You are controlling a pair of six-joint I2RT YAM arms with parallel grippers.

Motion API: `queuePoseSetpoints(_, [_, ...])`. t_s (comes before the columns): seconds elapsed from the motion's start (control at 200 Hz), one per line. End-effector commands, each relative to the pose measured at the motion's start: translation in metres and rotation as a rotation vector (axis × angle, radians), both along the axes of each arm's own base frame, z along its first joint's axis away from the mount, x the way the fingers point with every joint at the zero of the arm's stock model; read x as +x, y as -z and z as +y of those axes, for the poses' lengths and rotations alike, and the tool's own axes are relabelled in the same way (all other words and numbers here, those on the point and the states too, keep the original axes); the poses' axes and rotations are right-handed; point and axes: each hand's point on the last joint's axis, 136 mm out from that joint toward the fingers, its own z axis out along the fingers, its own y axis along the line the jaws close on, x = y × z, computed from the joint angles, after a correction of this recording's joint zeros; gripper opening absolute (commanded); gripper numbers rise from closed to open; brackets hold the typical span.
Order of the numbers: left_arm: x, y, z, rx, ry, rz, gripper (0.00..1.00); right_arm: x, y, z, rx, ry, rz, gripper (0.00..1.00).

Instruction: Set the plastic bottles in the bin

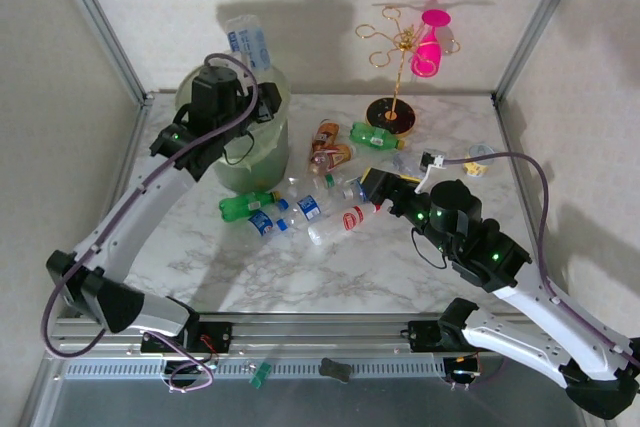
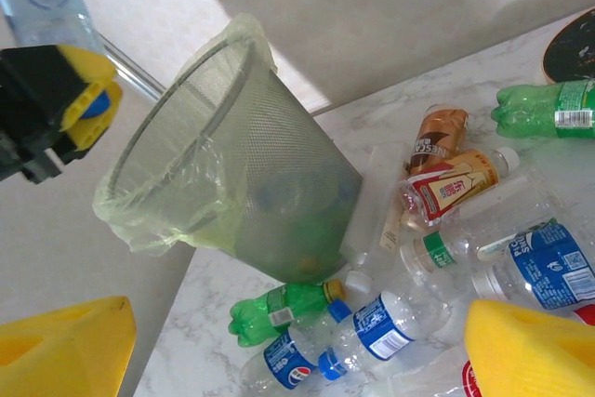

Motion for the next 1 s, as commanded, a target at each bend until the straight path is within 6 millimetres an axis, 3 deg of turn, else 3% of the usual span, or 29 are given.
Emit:
queuePoseSetpoints(0.0, [0.018,0.005,0.023,-0.011,-0.120,0.028,0.00,0.002,0.005,-0.006,-0.038,0.029,-0.011,0.91])
queuePoseSetpoints(0.305, [0.058,0.069,0.045,0.005,-0.223,0.160,0.00,0.007,0.011,-0.004,-0.068,0.039,-0.009,0.91])
queuePoseSetpoints(0.456, [0.065,0.104,0.055,-0.030,-0.228,0.240,0.00,0.009,0.014,-0.009,-0.085,0.068,-0.004,0.92])
queuePoseSetpoints(0.611, [0.067,0.123,0.058,-0.052,-0.241,0.290,0.03,0.010,0.016,-0.009,-0.096,0.073,-0.008,0.92])
queuePoseSetpoints(0.701, [0.069,0.130,0.059,-0.076,-0.241,0.319,0.16,0.011,0.018,-0.009,-0.098,0.074,-0.005,0.92])
queuePoseSetpoints(0.856, [0.070,0.130,0.060,-0.077,-0.240,0.326,0.50,0.012,0.020,-0.011,-0.099,0.089,0.004,0.92])
queuePoseSetpoints(0.931, [0.069,0.126,0.061,-0.076,-0.243,0.315,0.60,0.012,0.020,-0.012,-0.100,0.094,0.005,0.92])
queuePoseSetpoints(0.996, [0.068,0.123,0.061,-0.076,-0.245,0.310,0.62,0.011,0.018,-0.013,-0.094,0.095,0.003,0.92])
